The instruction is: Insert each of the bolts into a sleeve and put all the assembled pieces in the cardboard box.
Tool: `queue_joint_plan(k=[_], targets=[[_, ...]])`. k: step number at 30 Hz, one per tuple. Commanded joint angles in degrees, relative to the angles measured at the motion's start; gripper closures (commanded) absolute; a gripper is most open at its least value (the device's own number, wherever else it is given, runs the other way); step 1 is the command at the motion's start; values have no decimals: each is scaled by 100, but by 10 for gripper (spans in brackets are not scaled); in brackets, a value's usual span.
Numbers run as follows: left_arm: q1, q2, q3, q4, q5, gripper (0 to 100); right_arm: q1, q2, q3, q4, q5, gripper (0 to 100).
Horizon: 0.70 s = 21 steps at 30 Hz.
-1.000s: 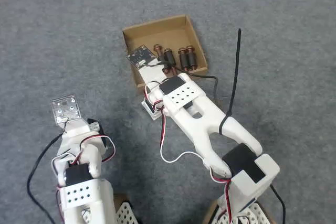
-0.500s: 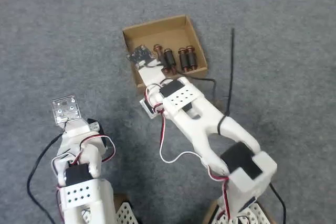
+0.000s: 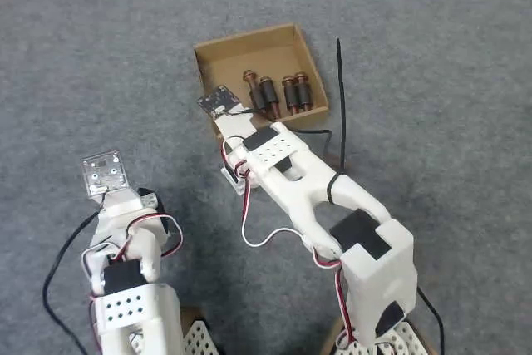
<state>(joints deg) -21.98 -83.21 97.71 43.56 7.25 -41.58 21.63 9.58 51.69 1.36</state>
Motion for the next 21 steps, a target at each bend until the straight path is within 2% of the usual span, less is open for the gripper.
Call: queue_joint_plan(k=[1,16,21], targets=[[-9,-88,-84,-105,-53,961,-40,-66,-334,4,-26,876],[-9,-88,-84,-105,-53,961,-66,127,-492,22,-9,881],[-9,-88,-84,-105,-53,961,-40,321,-774,48,-9,996]])
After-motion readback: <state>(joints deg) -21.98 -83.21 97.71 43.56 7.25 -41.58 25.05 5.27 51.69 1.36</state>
